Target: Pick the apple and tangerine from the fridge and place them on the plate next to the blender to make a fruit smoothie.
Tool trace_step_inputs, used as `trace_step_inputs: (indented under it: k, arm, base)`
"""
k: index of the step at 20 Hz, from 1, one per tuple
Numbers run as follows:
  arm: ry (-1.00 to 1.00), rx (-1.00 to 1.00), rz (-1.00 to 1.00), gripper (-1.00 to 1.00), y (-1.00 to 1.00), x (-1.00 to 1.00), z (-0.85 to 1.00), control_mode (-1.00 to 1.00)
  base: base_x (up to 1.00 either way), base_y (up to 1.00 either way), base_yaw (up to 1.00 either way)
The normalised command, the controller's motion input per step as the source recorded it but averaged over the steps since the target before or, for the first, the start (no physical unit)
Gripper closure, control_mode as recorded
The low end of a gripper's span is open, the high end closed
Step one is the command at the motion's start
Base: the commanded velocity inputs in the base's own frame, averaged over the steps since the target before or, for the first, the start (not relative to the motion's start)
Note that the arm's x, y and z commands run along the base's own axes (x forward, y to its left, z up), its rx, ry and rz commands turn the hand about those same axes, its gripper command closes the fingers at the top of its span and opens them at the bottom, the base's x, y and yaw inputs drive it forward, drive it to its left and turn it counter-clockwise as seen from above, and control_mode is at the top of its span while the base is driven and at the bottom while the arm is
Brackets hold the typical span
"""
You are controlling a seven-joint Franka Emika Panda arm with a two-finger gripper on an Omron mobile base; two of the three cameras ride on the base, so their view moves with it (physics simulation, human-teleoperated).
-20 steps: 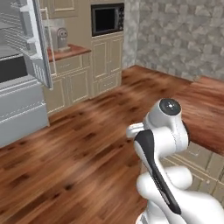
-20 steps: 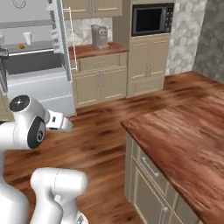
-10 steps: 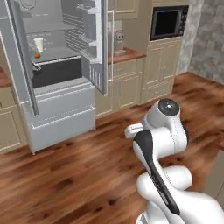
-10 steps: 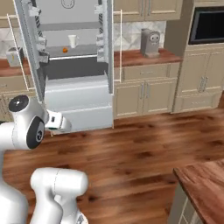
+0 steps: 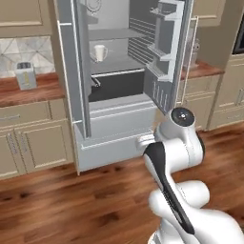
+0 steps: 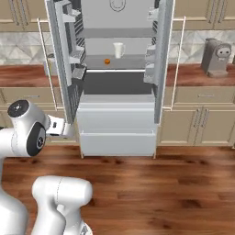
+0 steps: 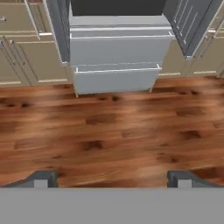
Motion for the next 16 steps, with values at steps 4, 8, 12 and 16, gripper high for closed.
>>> trace_step_inputs:
  k: [4,8,12,16]
  arm:
    - [0.0,0.0,0.0,-1.0,0.0,0.0,0.0,1.0]
    - [0.0,0.0,0.0,-1.0,0.0,0.0,0.0,1.0]
    - [0.0,0.0,0.0,-1.0,0.0,0.0,0.0,1.0]
    - [0.0,0.0,0.0,-1.0,0.0,0.0,0.0,1.0]
  base:
    - [1.0,-0.73,0.38]
    - [0.83,-0.73,0.3]
    - [0.79,-0.12,0.13]
    - [0.91,0.36,0.02]
